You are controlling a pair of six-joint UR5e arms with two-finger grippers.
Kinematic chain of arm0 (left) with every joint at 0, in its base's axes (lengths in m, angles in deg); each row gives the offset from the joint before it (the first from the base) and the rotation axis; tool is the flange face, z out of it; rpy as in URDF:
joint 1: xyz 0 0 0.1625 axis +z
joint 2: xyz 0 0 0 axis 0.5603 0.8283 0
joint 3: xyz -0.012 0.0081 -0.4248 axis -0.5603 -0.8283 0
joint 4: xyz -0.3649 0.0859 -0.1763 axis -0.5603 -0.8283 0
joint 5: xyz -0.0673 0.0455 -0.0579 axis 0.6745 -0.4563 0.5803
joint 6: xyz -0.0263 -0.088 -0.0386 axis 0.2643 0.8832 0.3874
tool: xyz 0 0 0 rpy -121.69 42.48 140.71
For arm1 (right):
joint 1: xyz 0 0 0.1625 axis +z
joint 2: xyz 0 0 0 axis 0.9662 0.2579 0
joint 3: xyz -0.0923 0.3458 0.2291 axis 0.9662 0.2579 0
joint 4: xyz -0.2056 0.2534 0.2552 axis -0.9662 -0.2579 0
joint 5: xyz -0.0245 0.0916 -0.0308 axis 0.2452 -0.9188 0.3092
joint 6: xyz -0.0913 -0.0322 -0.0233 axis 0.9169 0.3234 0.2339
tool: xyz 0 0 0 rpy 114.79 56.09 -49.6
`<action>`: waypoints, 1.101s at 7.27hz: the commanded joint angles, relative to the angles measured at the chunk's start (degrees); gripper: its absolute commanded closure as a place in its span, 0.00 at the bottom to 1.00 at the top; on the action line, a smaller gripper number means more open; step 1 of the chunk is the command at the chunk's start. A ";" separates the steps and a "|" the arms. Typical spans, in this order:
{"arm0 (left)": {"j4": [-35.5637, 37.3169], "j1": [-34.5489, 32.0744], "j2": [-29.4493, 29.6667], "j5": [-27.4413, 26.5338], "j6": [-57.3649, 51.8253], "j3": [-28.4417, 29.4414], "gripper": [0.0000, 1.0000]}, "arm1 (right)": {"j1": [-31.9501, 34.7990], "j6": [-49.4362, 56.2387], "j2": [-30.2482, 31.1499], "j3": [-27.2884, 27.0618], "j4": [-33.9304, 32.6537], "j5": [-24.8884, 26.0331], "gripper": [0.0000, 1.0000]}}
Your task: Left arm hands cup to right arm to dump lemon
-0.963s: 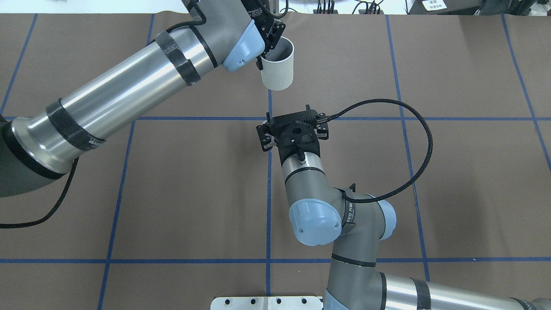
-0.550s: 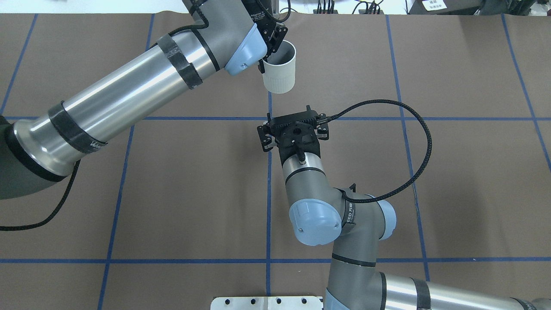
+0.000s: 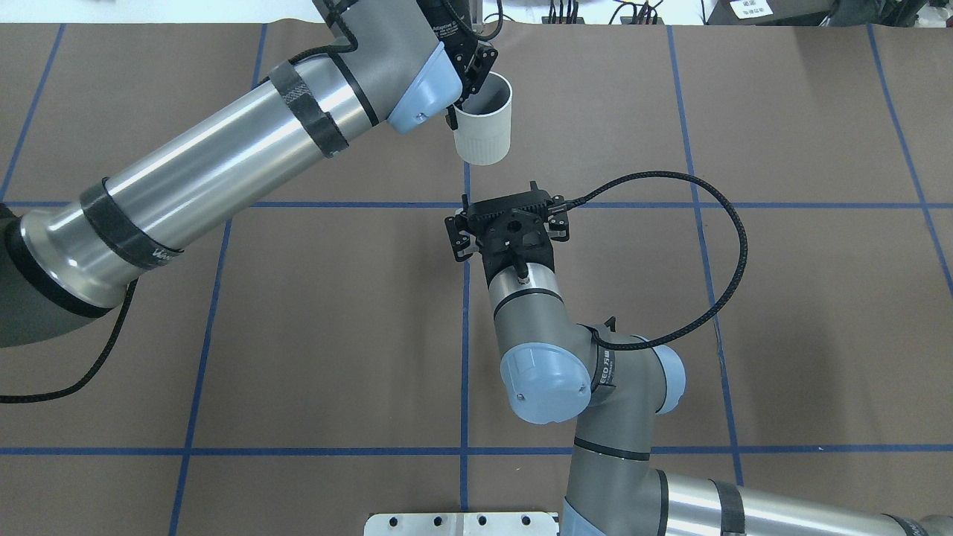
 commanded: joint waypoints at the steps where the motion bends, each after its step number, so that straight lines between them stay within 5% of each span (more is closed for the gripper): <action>1: 0.81 1.17 -0.12 0.07 0.16 -1.27 1.00 | 0.00 0.00 0.05 0.00 0.00 0.00 0.01; 8: 3.27 2.24 -3.73 0.07 0.51 -6.02 1.00 | 0.09 0.00 0.05 0.00 0.00 0.00 0.01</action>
